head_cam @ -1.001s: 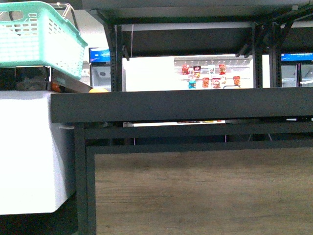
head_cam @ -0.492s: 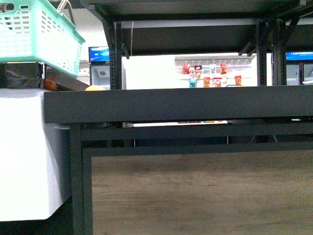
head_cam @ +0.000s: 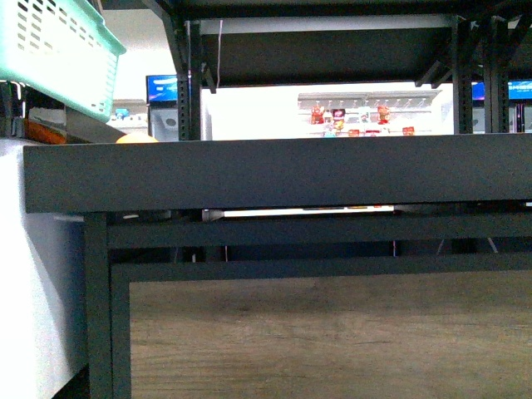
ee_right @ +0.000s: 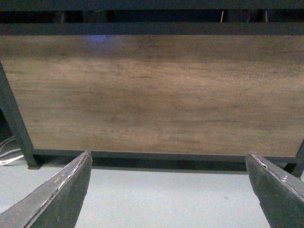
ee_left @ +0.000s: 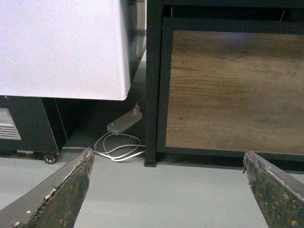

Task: Pick lemon from shelf

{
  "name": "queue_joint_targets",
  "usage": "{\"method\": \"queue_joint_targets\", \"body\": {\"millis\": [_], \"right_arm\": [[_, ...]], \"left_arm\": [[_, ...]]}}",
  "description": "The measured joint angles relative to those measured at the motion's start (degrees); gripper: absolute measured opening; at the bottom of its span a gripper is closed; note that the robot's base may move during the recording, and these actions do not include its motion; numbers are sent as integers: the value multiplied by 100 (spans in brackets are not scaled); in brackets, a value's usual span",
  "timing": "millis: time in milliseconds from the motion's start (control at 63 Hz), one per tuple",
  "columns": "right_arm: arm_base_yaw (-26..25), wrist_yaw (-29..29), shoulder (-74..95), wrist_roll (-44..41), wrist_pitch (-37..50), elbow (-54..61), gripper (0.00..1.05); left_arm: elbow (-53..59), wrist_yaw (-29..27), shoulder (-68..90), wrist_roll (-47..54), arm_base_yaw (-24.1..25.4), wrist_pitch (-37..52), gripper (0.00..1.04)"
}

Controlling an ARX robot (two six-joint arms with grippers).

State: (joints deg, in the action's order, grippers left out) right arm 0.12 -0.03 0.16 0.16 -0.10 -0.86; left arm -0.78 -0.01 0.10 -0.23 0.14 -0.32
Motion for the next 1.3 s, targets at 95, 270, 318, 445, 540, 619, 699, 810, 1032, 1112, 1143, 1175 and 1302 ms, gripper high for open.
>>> {"method": "queue_joint_targets", "body": {"millis": [95,270,318,445,540,619,699,810,1032,1112,1143,1175,1302], "right_arm": [[0,0,0,0,0,0,97],[0,0,-2,-2,0,0,97],[0,0,0,0,0,0,97],[0,2,0,-2,0,0,97],[0,0,0,-2,0,0,97],[0,0,0,-2,0,0,97],[0,0,0,-2,0,0,97],[0,0,0,-2,0,0,97],[0,0,0,-2,0,0,97],[0,0,-2,0,0,0,97],[0,0,0,-2,0,0,97],[0,0,0,-2,0,0,97],[0,11,2,-2,0,0,97]], "left_arm": [[0,2,0,0,0,0,97],[0,2,0,0,0,0,97],[0,2,0,0,0,0,97],[0,4,0,0,0,0,97],[0,4,0,0,0,0,97],[0,4,0,0,0,0,97],[0,0,0,0,0,0,97],[0,4,0,0,0,0,97],[0,4,0,0,0,0,97],[0,0,0,0,0,0,97],[0,4,0,0,0,0,97],[0,0,0,0,0,0,97],[0,2,0,0,0,0,97]]}}
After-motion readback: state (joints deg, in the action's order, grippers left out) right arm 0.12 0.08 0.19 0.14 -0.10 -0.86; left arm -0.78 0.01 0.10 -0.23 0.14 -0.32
